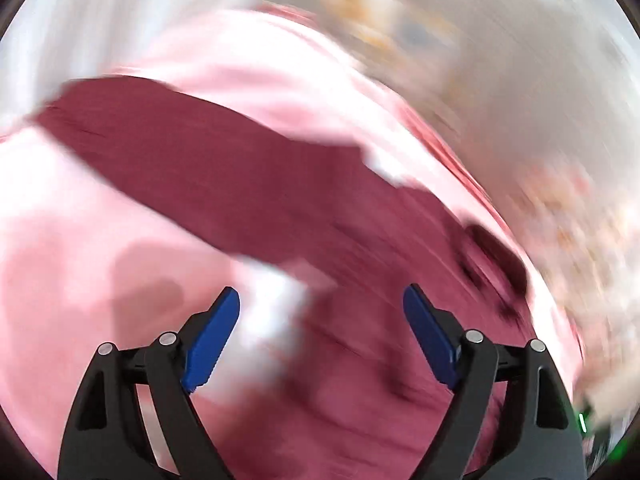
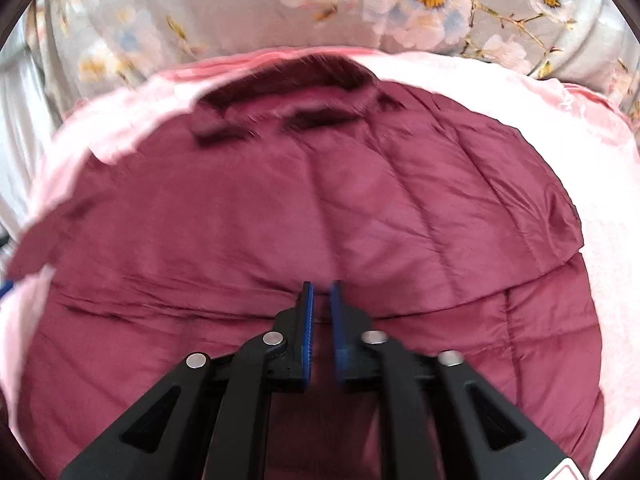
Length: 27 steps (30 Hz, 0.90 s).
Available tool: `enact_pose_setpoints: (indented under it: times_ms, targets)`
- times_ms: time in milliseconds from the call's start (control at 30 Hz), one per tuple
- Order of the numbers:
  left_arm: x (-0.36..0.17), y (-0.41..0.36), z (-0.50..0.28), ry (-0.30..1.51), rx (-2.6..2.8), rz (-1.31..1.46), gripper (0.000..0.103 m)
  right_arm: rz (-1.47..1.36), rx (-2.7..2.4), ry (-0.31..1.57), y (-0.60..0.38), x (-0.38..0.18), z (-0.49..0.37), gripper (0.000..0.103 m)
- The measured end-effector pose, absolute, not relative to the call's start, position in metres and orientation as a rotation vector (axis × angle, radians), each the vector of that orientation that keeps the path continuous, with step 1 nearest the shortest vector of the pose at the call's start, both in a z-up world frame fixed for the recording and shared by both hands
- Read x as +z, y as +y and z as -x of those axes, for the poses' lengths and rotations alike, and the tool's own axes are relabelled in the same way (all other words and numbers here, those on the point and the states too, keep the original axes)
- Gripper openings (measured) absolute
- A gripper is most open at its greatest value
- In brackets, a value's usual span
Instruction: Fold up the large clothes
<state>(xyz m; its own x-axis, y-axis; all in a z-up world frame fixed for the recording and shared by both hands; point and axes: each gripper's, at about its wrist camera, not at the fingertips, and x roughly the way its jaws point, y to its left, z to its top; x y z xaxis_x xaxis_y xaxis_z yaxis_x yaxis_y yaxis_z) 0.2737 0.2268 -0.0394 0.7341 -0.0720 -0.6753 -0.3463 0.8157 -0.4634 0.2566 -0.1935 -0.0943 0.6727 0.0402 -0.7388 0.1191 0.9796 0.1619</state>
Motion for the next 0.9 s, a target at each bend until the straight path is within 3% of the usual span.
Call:
enact_pose_setpoints:
  times_ms: [200, 467, 500, 533, 567, 600, 633, 700, 900]
  targets:
    - [-0.059, 0.361, -0.284, 0.720, 0.467, 0.747, 0.081, -0.074, 0.067, 0.876, -0.125, -0.096, -0.266, 0.012]
    - [-0.088, 0.409, -0.305, 0.714, 0.535, 0.861, 0.082, 0.029, 0.023, 0.881, -0.108, -0.112, -0.269, 0.012]
    - [-0.087, 0.408, -0.311, 0.712, 0.532, 0.856, 0.078, 0.043, 0.017, 0.878, -0.106, -0.113, -0.269, 0.012]
    - [-0.084, 0.405, -0.316, 0.709, 0.522, 0.851, 0.054, 0.053, 0.011, 0.876, -0.103, -0.113, -0.267, 0.012]
    - [-0.080, 0.400, -0.323, 0.717, 0.492, 0.842, 0.039, 0.063, 0.006, 0.873, -0.102, -0.113, -0.268, 0.012]
    - [-0.076, 0.397, -0.326, 0.726, 0.471, 0.830, 0.018, 0.062, 0.006, 0.872, -0.103, -0.113, -0.266, 0.012]
    - [-0.067, 0.392, -0.327, 0.716, 0.452, 0.816, 0.012, 0.054, 0.010, 0.871, -0.105, -0.113, -0.266, 0.012]
    - [-0.035, 0.373, -0.328, 0.655, 0.394, 0.748, 0.003, 0.027, 0.021, 0.870, -0.109, -0.113, -0.266, 0.012]
    - [0.087, 0.262, -0.333, 0.501, 0.129, 0.484, 0.003, -0.001, 0.032, 0.869, -0.113, -0.113, -0.267, 0.012]
